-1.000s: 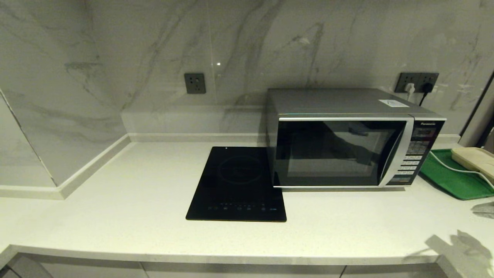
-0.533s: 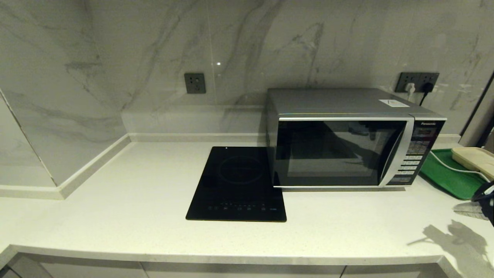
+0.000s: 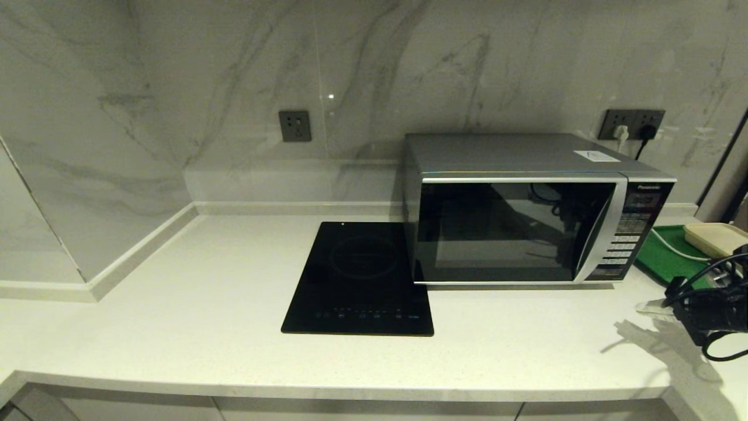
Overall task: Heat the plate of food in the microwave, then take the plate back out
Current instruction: Open the microwave oven
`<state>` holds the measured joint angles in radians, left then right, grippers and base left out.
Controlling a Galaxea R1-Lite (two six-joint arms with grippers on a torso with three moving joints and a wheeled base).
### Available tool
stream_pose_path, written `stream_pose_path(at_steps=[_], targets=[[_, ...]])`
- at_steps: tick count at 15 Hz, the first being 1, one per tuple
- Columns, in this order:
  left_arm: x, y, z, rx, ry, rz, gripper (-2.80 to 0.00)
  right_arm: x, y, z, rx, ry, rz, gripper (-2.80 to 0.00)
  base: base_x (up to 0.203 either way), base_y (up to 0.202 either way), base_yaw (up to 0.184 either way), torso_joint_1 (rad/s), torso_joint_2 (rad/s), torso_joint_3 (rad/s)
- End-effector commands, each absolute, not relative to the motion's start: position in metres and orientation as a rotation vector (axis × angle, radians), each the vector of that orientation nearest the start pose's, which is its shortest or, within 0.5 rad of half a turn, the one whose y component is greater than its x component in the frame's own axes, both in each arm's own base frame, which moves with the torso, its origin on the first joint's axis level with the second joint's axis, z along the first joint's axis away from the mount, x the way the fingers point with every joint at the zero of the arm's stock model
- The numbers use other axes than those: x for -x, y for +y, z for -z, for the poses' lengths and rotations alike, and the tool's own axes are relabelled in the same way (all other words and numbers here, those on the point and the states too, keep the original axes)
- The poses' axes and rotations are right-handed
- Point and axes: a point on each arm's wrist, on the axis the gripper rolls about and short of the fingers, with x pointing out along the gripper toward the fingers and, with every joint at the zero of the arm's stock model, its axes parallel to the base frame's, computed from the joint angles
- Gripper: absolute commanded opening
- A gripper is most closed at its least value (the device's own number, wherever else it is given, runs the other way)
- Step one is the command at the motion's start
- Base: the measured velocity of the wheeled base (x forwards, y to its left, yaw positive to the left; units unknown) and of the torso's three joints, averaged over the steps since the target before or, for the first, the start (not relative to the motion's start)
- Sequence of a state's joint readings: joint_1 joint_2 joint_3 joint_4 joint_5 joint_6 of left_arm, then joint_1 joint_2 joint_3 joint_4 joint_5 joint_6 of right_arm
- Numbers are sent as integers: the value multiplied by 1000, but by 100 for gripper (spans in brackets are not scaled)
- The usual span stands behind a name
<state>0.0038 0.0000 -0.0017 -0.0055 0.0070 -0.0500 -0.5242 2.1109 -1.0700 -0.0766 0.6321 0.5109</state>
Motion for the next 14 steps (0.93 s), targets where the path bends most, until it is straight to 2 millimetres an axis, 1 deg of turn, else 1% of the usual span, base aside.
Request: stream_pose_path(at_steps=[1,4,8,12,14], targets=[[23,0,-77,51,-8,-12,-280,-342,-163,-50,-980,837,74,-280,0,0,0,0,0,0],[23,0,-77,51,-8,-12,-280,-359,-164,-51,-930,804,106,-280,0,0,0,0,0,0],[23,0,-77,51,-8,-12,-280,-370,-171,-52,-895,771,162,-280,0,0,0,0,0,0],[23,0,-77,51,-8,-12,-280,-382,-178,-63,-872,714,162,-280,0,0,0,0,0,0],[23,0,-77,51,-8,-12,-280,-386,-180,-66,-867,698,158,-280,0,0,0,0,0,0]])
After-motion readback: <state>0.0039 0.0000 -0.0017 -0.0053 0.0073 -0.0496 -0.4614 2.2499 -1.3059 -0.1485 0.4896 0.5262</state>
